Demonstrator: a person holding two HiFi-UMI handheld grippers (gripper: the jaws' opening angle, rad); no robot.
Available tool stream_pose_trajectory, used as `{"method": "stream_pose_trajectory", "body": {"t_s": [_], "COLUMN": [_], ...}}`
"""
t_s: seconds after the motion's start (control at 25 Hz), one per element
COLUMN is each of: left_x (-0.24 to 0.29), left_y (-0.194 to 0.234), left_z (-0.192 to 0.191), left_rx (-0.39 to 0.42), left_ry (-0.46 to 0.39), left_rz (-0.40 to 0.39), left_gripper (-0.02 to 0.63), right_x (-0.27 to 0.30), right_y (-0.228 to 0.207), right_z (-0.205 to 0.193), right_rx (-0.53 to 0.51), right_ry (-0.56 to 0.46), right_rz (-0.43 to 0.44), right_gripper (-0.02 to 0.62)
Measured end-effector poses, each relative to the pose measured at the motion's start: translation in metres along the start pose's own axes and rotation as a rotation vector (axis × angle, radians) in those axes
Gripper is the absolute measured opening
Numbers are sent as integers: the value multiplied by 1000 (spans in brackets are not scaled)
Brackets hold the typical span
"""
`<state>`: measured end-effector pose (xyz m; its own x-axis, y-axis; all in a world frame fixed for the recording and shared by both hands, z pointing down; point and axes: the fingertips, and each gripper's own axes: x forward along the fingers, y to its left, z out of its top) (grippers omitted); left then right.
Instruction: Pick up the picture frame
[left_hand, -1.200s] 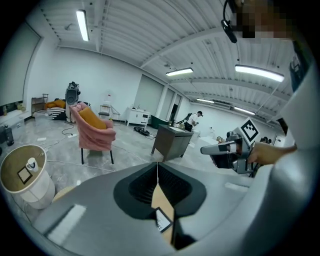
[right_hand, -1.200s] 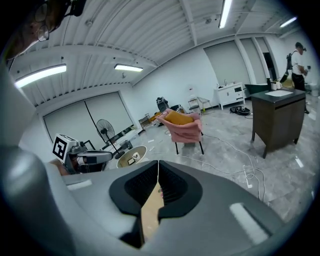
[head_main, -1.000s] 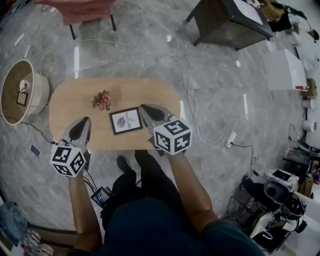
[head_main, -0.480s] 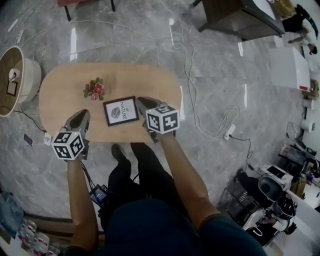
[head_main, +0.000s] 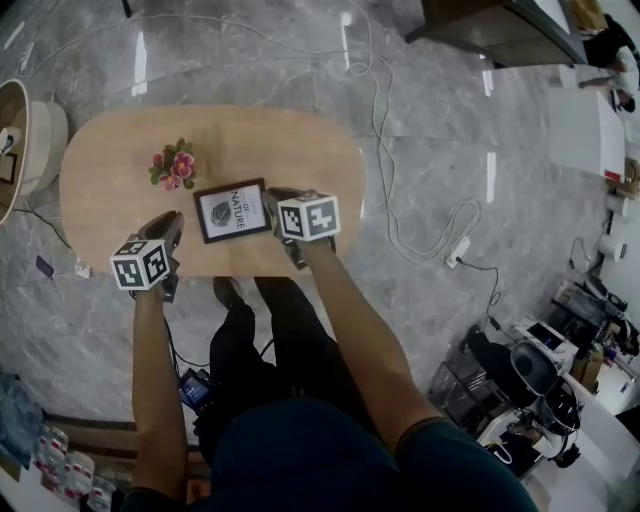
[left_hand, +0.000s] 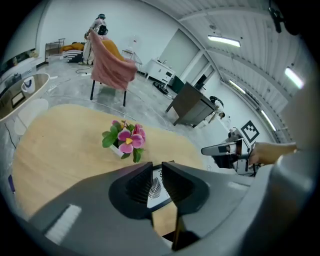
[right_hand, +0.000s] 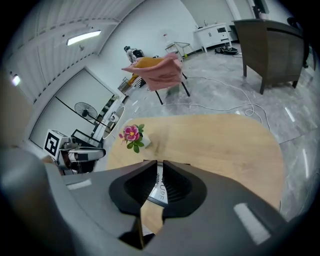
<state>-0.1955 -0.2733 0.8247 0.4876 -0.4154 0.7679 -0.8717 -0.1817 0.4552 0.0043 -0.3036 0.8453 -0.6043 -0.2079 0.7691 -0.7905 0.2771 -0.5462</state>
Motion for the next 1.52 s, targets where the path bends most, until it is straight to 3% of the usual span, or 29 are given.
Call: {"method": "stream_pose_trajectory", "body": {"t_s": [0.24, 0.48, 0.84, 1.08, 1.2, 1.52], "left_x": [43, 79, 116, 130, 132, 124], "left_y": [22, 36, 52, 55, 61, 56], "left_z": [-33, -59, -104, -124, -127, -119], "left_rx": [-92, -95, -128, -106, -84, -98], "left_ry": [64, 122, 199, 250, 247, 239], "left_rz": [4, 16, 45, 76, 123, 174], "left_gripper": [74, 110, 183, 181, 109, 78], "right_x": [35, 69, 102, 117, 119, 110], "right_y": [-23, -46, -67, -75, -79, -71], "right_z": [-25, -57, -86, -102, -106, -96], "right_rx": [26, 62, 69, 47, 19, 8], "right_ry": [88, 197, 284, 343, 359, 332], "right_rz": [-4, -14, -24, -44, -83, -132], "right_gripper": [38, 81, 94, 94, 95, 87]}}
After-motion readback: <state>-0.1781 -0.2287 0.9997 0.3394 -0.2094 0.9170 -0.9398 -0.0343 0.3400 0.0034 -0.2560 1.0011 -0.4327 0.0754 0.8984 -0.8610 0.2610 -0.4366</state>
